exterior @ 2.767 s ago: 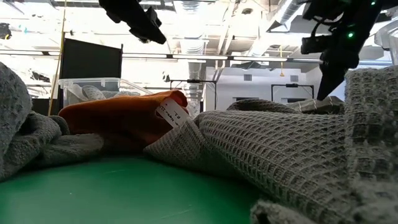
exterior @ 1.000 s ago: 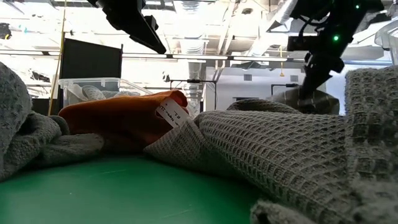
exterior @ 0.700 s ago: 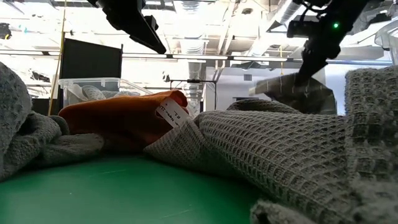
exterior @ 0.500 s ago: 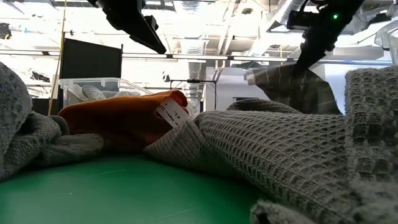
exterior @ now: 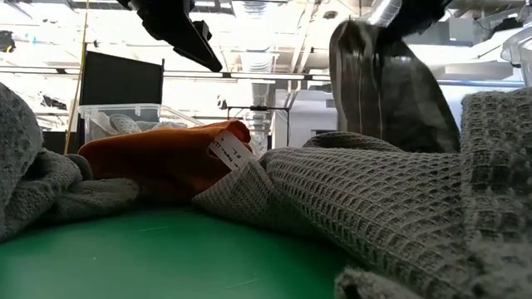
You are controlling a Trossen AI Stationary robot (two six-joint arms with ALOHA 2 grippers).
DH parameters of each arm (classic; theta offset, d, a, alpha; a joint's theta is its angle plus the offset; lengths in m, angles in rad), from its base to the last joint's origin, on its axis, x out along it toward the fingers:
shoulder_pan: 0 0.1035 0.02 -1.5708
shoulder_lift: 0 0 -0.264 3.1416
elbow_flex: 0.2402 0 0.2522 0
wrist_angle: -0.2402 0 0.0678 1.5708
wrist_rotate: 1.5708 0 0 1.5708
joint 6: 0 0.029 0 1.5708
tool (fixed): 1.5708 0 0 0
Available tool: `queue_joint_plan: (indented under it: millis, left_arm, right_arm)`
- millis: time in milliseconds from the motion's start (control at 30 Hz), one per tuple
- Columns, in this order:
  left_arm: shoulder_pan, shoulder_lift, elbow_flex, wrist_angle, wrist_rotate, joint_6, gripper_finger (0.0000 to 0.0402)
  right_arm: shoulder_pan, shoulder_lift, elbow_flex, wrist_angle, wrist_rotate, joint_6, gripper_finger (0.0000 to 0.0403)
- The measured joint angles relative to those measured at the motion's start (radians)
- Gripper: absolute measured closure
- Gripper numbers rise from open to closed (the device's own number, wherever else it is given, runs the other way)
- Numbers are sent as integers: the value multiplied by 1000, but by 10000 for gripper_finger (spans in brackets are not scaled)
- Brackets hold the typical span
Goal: Sort towels by color in basket
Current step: Put the gray patterned towel into the bottom transparent bin
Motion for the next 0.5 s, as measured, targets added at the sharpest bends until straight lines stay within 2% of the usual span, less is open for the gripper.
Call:
queue_joint_plan:
  millis: [500]
  left_arm:
    - [0,0,0,0,0,0,234]
  right_arm:
    - [309,-153,79,105,0,-96,386]
